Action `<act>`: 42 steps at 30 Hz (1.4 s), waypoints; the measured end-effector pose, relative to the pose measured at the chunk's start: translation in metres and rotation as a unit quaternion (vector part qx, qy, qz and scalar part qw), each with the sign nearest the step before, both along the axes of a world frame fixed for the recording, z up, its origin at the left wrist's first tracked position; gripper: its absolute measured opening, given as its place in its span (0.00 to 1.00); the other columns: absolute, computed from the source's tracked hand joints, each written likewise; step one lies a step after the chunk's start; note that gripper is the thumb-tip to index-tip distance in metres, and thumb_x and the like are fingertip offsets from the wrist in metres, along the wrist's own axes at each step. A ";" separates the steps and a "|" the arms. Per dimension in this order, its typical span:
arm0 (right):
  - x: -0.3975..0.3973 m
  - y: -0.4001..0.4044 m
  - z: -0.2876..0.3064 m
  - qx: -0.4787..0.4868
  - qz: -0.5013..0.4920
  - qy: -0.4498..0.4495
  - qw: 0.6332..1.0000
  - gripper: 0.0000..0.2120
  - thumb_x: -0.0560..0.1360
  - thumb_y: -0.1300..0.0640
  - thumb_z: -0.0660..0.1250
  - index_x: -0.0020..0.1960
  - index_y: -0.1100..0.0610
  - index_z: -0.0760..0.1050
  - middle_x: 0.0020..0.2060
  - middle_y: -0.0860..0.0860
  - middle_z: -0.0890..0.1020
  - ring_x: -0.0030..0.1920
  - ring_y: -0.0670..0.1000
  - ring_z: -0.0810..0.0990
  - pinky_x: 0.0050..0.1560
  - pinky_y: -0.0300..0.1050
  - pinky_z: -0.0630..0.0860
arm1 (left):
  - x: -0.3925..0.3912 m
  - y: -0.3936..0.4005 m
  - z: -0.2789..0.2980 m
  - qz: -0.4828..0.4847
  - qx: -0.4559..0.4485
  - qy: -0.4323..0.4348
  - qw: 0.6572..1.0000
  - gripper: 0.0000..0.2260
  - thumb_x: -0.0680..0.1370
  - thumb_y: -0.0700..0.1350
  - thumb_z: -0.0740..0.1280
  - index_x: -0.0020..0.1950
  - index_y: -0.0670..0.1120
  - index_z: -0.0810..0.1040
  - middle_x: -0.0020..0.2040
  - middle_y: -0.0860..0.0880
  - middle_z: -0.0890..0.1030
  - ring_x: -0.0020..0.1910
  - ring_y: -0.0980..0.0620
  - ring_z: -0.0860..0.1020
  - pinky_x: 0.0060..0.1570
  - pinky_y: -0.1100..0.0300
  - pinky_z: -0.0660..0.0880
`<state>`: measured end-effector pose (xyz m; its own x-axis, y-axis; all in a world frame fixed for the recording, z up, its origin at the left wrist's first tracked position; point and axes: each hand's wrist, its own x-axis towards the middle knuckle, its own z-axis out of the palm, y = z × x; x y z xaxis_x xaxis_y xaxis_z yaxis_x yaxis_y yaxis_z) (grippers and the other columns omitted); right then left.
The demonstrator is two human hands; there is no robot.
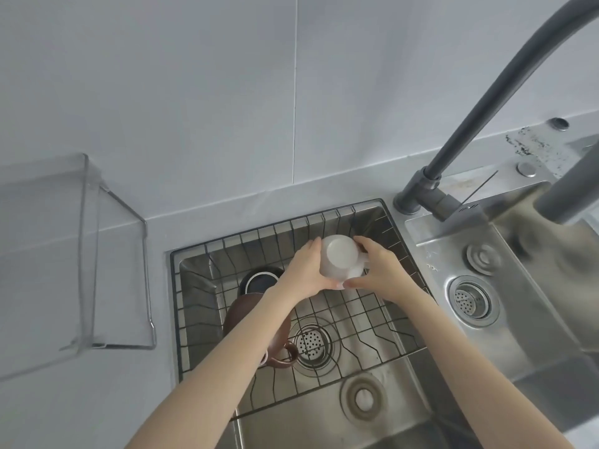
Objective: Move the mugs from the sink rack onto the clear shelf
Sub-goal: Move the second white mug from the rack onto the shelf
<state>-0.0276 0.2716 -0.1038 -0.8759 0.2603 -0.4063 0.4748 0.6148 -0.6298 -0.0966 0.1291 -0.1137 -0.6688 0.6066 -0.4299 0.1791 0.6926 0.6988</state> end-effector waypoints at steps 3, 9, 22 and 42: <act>0.000 0.000 -0.005 0.003 -0.013 0.025 1.000 0.40 0.61 0.59 0.76 0.68 0.58 0.64 0.63 0.55 0.75 0.62 0.54 0.72 0.59 0.42 0.68 | 0.000 0.004 -0.008 0.029 0.014 0.020 0.999 0.38 0.64 0.48 0.75 0.68 0.42 0.63 0.64 0.43 0.74 0.63 0.43 0.71 0.60 0.51 0.70; 0.003 -0.003 -0.001 0.008 -0.024 0.055 0.998 0.34 0.59 0.58 0.77 0.63 0.55 0.72 0.49 0.50 0.80 0.51 0.51 0.75 0.50 0.40 0.68 | -0.001 -0.002 -0.003 0.039 0.038 0.059 0.997 0.29 0.63 0.46 0.76 0.62 0.45 0.71 0.56 0.44 0.80 0.56 0.43 0.75 0.51 0.53 0.71; -0.034 -0.090 0.176 0.032 0.097 0.176 0.979 0.32 0.59 0.59 0.79 0.61 0.55 0.74 0.54 0.53 0.82 0.56 0.54 0.75 0.50 0.39 0.68 | -0.008 -0.111 0.156 0.151 0.106 0.239 0.953 0.26 0.61 0.53 0.76 0.53 0.44 0.74 0.45 0.46 0.81 0.44 0.45 0.76 0.42 0.53 0.73; -0.148 -0.308 0.199 0.010 0.292 0.161 0.943 0.26 0.58 0.59 0.78 0.54 0.55 0.77 0.52 0.56 0.82 0.56 0.57 0.77 0.59 0.56 0.74 | -0.055 -0.328 0.182 0.337 0.048 0.234 0.910 0.23 0.59 0.53 0.76 0.46 0.40 0.77 0.42 0.42 0.82 0.43 0.41 0.77 0.41 0.49 0.74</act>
